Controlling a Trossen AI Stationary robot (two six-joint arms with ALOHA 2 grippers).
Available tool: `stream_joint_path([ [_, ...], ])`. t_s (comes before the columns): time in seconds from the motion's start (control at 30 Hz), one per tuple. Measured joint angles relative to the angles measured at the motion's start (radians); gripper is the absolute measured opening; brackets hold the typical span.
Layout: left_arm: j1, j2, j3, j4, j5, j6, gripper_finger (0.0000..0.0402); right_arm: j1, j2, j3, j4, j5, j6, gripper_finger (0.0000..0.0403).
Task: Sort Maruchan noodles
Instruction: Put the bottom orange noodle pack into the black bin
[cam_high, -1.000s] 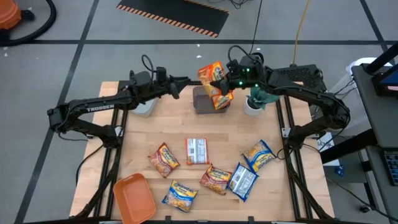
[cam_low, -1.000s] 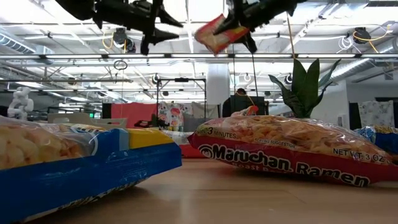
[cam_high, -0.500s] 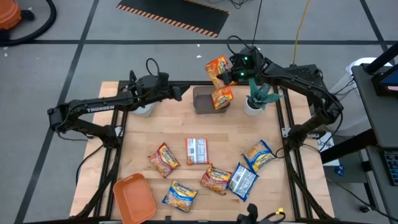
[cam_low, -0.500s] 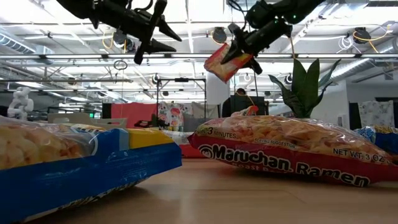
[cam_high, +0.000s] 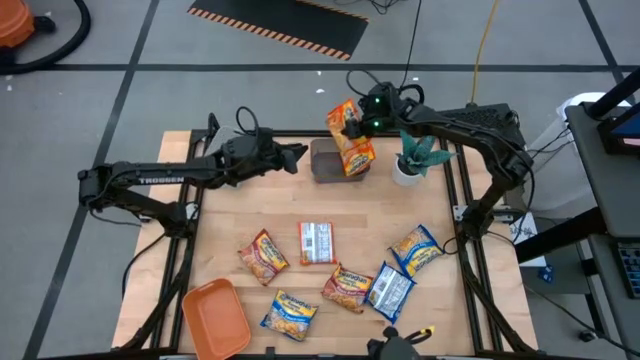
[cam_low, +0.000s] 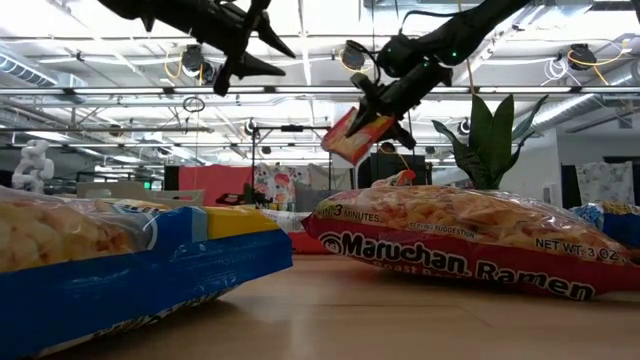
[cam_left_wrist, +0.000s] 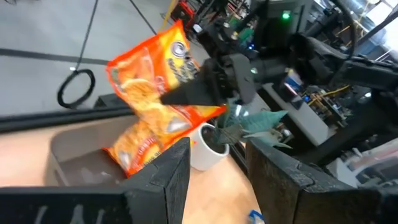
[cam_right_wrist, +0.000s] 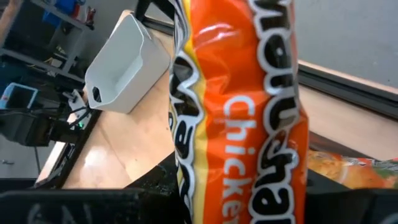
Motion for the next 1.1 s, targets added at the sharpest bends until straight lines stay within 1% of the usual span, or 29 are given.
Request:
stream_joint_path([
  [0.07, -0.017, 0.0, 0.0, 0.0, -0.003, -0.017, 0.0159, 0.008, 0.005, 0.0, 0.001, 0.011, 0.001, 0.013],
  [0.17, -0.035, 0.0, 0.0, 0.0, -0.019, -0.016, 0.0159, 0.02, 0.011, 0.0, -0.012, 0.06, 0.015, 0.013],
  [0.27, -0.038, 0.0, 0.0, 0.0, -0.021, 0.021, 0.0159, 0.035, 0.01, -0.007, -0.01, 0.132, 0.034, 0.013],
  [0.33, -0.034, 0.001, 0.0, 0.0, -0.02, 0.049, 0.0159, 0.042, 0.01, -0.018, -0.019, 0.151, 0.052, 0.013],
  [0.53, -0.019, 0.001, 0.0, 0.0, 0.066, 0.098, 0.0159, 0.073, 0.01, -0.061, -0.036, 0.168, 0.143, 0.013],
  [0.7, -0.004, 0.001, 0.0, 0.0, 0.108, 0.102, 0.0159, 0.117, 0.011, -0.09, -0.03, 0.246, 0.168, 0.0136],
  [0.77, 0.007, 0.001, 0.0, 0.0, 0.152, 0.103, 0.0159, 0.126, 0.01, -0.097, -0.032, 0.294, 0.184, 0.0146],
  [0.83, 0.022, 0.001, 0.0, 0.0, 0.228, 0.103, 0.0159, 0.128, 0.011, -0.101, -0.04, 0.34, 0.199, 0.0158],
  [0.97, 0.042, 0.001, 0.0, 0.0, 0.375, 0.108, 0.0159, 0.127, 0.01, -0.101, -0.049, 0.367, 0.196, 0.0179],
  [1.07, 0.046, 0.001, 0.0, 0.0, 0.444, 0.105, 0.0159, 0.128, 0.01, -0.103, -0.055, 0.38, 0.202, 0.019],
  [1.1, 0.048, -0.001, 0.0, 0.0, 0.464, 0.095, 0.0159, 0.128, 0.01, -0.103, -0.052, 0.369, 0.211, 0.0192],
])
